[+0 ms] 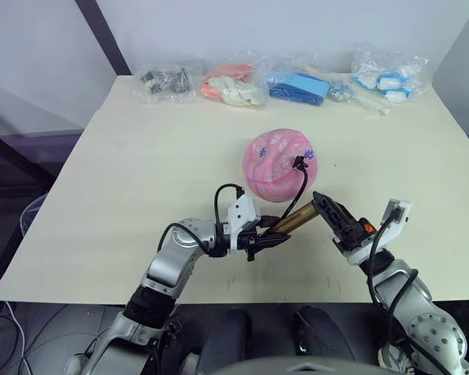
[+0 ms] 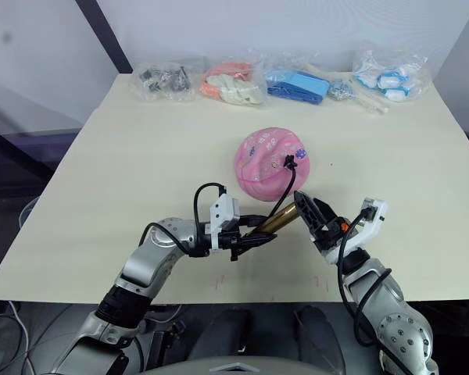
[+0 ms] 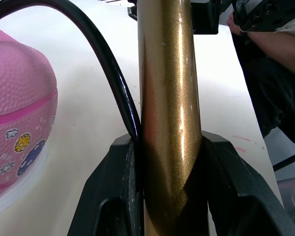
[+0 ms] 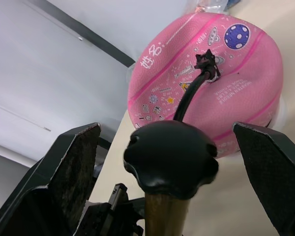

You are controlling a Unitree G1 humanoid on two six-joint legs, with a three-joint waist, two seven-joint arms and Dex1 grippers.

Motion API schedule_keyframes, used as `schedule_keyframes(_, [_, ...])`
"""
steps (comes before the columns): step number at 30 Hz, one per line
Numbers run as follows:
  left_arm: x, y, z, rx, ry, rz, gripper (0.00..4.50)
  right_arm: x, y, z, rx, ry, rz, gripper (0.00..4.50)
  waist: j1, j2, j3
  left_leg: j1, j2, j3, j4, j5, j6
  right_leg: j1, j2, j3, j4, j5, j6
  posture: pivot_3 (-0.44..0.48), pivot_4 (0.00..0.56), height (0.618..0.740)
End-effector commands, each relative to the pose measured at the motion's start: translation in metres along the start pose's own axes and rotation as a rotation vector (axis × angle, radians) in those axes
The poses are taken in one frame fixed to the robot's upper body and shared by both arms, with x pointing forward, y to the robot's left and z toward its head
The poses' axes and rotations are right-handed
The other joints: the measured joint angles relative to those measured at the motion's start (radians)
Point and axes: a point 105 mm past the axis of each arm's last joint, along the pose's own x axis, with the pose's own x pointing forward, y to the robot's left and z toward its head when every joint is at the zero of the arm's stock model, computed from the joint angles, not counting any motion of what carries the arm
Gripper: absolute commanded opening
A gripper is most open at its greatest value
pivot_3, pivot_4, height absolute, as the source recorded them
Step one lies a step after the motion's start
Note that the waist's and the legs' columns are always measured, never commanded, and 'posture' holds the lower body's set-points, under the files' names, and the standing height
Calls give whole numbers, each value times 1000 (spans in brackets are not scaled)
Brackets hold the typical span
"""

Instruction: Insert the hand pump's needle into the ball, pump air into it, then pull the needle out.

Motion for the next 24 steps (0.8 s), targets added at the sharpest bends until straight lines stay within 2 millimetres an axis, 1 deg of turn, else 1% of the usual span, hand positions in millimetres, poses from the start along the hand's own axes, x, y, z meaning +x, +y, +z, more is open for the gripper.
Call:
schedule_keyframes(1, [0,-3,14,31,-48,-4,1356,1,11,4,-19,-19,49,4500,0,0,0,-1,0,1,0,0,0,-1,0,1,1,0,0,0,150,740])
schedule_keyframes(8, [1,-4,13,27,-45,-4,1356,4,16,0,-28,-1,72,4500,-2,0,0,-1,0,2,0,0,0,-3,0,3,2,0,0,0,150,740])
schedule_keyframes(14, [1,-5,13,26,-44,-3,1356,8,15,3,-39,-15,65,4500,-2,0,0,-1,0,3,0,0,0,-3,1,4,2,0,0,0,150,740])
schedule_keyframes(19, [1,-5,13,25,-46,-4,1356,10,18,0,-33,-2,74,4500,-2,0,0,-1,0,3,0,0,0,-4,1,4,2,0,0,0,150,740])
schedule_keyframes(24, [0,-5,13,25,-45,-3,1356,12,16,0,-32,-2,61,4500,-2,0,0,-1,0,3,0,0,0,-4,1,5,2,0,0,0,150,740])
